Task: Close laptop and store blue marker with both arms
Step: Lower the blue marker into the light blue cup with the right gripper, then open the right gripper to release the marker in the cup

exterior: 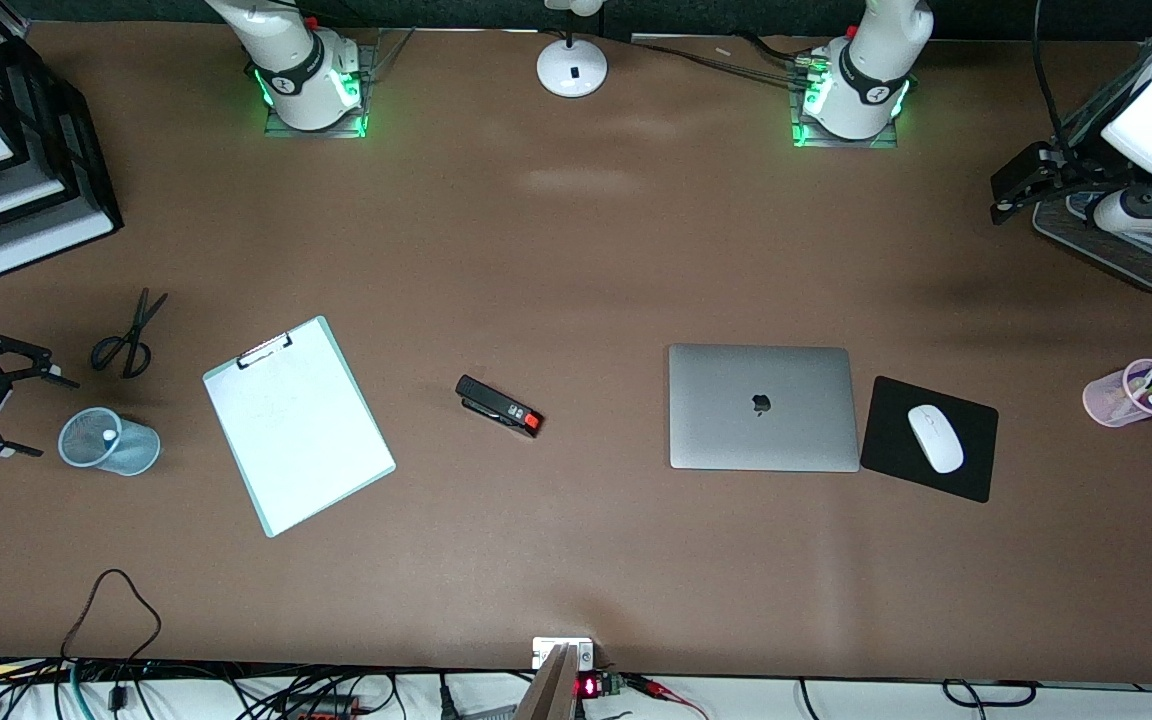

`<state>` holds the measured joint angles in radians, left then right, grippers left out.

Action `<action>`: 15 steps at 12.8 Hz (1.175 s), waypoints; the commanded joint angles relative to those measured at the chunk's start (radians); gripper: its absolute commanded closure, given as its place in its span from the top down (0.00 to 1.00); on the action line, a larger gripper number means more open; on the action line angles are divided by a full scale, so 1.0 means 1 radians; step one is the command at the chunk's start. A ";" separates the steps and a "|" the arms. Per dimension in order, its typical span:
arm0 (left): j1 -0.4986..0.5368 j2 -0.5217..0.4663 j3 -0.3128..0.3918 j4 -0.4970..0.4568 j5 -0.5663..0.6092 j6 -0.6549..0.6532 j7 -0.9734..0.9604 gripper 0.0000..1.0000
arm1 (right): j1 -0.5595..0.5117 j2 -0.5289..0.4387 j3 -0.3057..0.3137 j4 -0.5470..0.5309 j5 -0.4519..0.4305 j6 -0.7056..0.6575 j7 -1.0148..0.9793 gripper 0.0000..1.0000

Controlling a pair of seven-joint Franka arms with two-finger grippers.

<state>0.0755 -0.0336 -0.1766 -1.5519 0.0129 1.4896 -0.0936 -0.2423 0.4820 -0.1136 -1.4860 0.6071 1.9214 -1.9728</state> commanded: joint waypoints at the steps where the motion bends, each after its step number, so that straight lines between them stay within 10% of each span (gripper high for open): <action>1: 0.004 -0.014 0.002 -0.007 -0.013 0.001 0.018 1.00 | 0.073 -0.088 0.002 -0.028 -0.082 -0.005 0.264 1.00; 15: 0.003 -0.009 0.000 -0.005 -0.013 0.006 0.020 1.00 | 0.299 -0.264 0.000 -0.025 -0.536 -0.343 1.829 1.00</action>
<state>0.0755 -0.0336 -0.1765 -1.5517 0.0129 1.4906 -0.0936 0.0527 0.2577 -0.1100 -1.4911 0.1256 1.6321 -0.2894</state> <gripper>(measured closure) 0.000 0.000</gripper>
